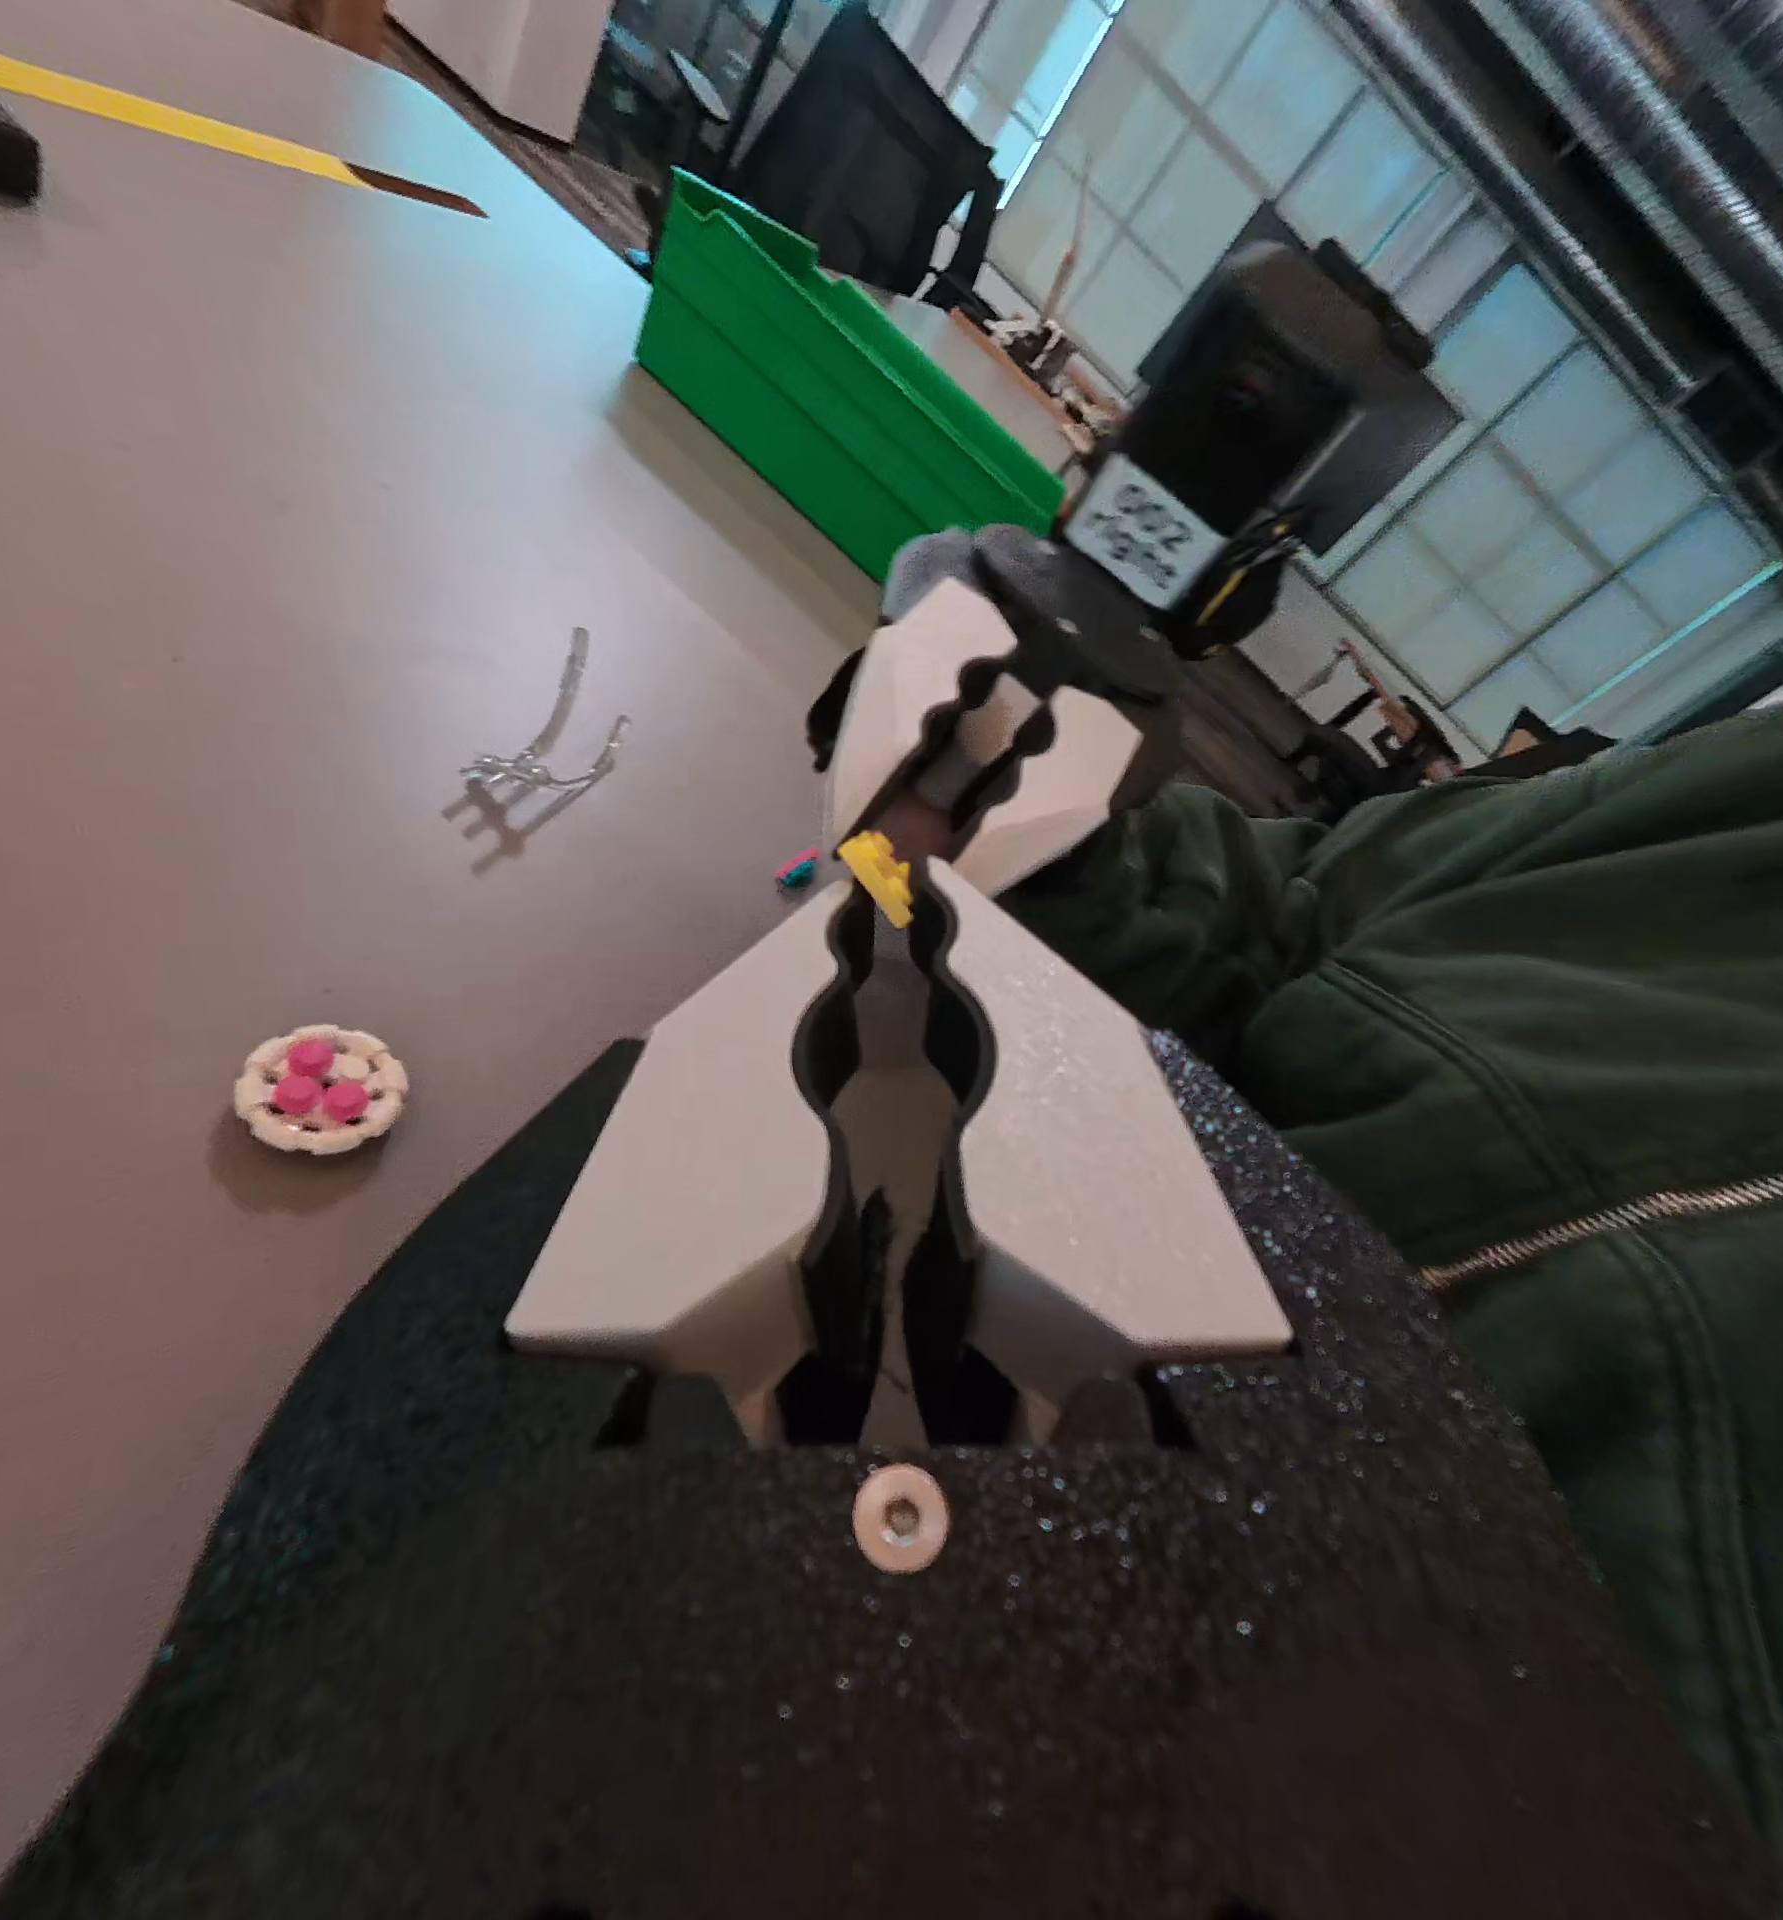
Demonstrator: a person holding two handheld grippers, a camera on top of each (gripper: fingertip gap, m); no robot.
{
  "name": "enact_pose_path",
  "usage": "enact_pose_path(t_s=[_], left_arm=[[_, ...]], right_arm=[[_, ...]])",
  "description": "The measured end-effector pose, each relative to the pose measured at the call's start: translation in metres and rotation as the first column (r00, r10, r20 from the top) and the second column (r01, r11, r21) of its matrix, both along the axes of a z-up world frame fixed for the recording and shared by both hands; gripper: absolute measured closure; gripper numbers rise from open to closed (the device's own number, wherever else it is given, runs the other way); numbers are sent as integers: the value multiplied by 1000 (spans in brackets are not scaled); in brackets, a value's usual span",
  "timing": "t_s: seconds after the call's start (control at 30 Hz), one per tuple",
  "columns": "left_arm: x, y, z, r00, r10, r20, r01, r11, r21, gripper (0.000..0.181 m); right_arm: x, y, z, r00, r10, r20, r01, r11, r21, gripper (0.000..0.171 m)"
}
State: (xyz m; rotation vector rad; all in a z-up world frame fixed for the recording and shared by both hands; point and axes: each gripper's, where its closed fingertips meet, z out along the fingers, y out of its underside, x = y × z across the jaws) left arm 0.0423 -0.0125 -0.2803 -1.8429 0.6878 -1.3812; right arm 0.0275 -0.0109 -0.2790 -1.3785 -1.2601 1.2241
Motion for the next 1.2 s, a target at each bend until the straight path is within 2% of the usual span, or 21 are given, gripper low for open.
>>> enact_pose_path(t_s=[0.03, 0.17, 0.3, 0.37, 0.43, 0.53, 0.67, 0.77, 0.9, 0.93, 1.03, 1.2], left_arm=[[0, -3, 1, 1000, -17, 16, 17, 1000, -6, 176], [0, -13, 9, 990, -79, 114, 81, 997, -9, 177], [-2, -14, 9, 985, -89, 151, 90, 996, -3, 177], [-2, -12, 8, 983, -75, 169, 80, 997, -20, 178], [-2, -7, 8, 973, -50, 225, 73, 993, -97, 177], [-1, -11, 12, 945, -87, 314, 140, 979, -148, 175], [0, -12, 16, 944, -97, 317, 138, 984, -110, 170], [-8, -6, 26, 922, -65, 381, 125, 983, -133, 163], [-3, -10, 26, 927, -93, 365, 152, 979, -138, 154], [1, -13, 24, 932, -108, 347, 164, 977, -139, 158], [2, -7, 14, 970, -64, 233, 91, 990, -108, 178], [2, -11, 11, 990, -64, 129, 65, 998, -8, 179]], right_arm=[[0, -2, 2, 999, 36, -27, -37, 998, -55, 158], [2, -9, 10, 983, 121, -135, -146, 969, -199, 158], [2, -9, 12, 970, 142, -197, -198, 932, -302, 160], [2, -7, 11, 978, 115, -172, -152, 964, -217, 160], [3, -4, 9, 992, 62, -108, -63, 998, -7, 158], [4, -8, 12, 996, 29, -86, -14, 985, 174, 157], [8, -8, 14, 997, 18, -74, 0, 972, 237, 158], [10, -7, 15, 997, 20, -79, 0, 970, 242, 158], [10, -10, 13, 997, 32, -68, -14, 967, 256, 158], [9, -11, 13, 997, 38, -70, -18, 965, 263, 158], [11, -9, 12, 997, 33, -65, -15, 965, 263, 158], [11, -12, 12, 993, 87, -82, -72, 982, 176, 159]])
